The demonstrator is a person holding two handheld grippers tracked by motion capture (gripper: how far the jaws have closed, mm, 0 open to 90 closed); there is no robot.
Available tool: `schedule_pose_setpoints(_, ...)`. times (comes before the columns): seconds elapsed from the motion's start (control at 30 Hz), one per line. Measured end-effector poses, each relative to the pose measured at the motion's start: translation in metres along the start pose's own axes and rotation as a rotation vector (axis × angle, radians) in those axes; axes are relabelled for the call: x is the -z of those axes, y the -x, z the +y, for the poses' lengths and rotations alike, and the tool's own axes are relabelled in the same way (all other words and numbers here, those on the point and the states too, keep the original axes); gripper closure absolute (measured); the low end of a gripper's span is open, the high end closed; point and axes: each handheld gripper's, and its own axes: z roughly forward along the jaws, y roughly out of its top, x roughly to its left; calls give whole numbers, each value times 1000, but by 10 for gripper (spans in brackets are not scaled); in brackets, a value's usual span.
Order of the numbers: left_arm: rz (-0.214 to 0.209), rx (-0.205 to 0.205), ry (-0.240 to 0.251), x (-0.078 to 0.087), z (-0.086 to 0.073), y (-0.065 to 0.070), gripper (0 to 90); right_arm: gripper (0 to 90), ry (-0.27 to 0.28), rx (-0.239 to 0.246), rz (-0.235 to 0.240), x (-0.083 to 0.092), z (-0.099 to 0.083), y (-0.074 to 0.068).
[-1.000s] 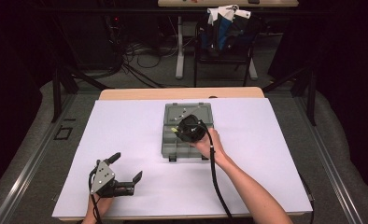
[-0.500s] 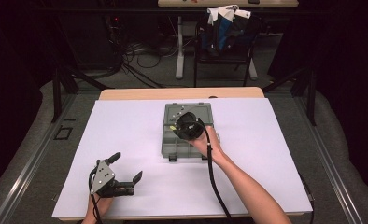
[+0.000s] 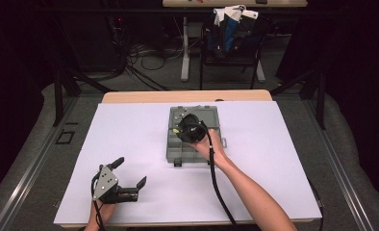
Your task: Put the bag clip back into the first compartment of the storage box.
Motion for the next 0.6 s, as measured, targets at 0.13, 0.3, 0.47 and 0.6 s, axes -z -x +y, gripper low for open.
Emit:
schedule_pose_setpoints(0.13, 0, 2, 0, 0, 0, 0, 0, 807, 1, -13, -1, -4, 1, 0)
schedule_pose_setpoints(0.3, 0, -1, 1, 0, 0, 0, 0, 806, -9, -39, -6, -8, 5, 1)
schedule_pose_setpoints(0.47, 0, -2, 1, 0, 0, 0, 0, 806, -15, -54, -11, -13, 8, 2)
schedule_pose_setpoints(0.6, -1, -2, 2, 0, 0, 0, 0, 805, -9, -71, -22, -18, 8, 2)
